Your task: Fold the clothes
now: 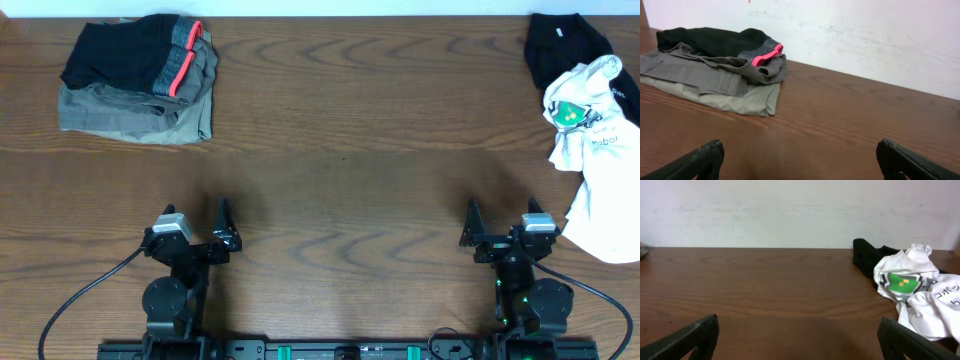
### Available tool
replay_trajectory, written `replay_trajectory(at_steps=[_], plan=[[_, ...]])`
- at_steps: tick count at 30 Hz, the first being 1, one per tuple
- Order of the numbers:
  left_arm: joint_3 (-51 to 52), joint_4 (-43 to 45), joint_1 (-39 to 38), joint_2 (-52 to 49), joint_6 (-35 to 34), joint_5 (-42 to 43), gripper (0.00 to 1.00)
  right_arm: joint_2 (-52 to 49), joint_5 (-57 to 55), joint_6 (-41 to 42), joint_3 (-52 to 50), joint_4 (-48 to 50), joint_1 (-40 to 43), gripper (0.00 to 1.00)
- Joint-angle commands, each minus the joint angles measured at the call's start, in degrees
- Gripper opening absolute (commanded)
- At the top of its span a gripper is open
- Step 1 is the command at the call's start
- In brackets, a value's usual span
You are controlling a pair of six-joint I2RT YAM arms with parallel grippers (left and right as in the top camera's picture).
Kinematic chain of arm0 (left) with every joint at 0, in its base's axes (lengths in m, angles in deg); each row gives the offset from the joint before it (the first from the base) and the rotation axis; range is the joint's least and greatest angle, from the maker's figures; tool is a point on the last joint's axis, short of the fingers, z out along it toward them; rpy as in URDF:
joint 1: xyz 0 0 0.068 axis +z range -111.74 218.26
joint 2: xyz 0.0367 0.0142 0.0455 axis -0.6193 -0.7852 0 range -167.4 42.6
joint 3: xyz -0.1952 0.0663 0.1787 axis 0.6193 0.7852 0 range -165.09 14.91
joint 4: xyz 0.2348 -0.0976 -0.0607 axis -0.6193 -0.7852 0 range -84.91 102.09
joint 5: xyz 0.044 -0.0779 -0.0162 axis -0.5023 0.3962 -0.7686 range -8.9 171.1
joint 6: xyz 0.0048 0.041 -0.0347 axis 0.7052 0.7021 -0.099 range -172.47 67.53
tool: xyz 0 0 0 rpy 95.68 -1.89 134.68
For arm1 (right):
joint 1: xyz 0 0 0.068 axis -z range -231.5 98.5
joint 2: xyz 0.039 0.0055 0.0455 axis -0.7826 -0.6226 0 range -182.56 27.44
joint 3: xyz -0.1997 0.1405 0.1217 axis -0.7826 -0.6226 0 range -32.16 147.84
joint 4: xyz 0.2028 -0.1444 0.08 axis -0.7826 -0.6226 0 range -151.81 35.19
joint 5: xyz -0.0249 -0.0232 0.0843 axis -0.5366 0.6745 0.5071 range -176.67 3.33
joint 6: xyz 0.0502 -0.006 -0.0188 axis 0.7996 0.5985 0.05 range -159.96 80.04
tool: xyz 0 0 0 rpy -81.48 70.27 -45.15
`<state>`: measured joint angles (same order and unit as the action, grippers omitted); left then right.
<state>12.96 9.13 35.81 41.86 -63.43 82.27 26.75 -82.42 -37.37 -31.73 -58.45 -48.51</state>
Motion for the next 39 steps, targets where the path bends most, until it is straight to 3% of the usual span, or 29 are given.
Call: replay_trajectory(at_steps=[1,39], plan=[[1.7,-1.0,-0.2,0.4,-0.7,-0.1,0.98,0.3,0.3,0.8,-0.1,-0.2,0.4,0.99],[1.7,-1.0,-0.2,0.4,-0.7,-0.1,0.98,0.3,-2.5,-0.1,-0.1,1.7,0.4,0.99]])
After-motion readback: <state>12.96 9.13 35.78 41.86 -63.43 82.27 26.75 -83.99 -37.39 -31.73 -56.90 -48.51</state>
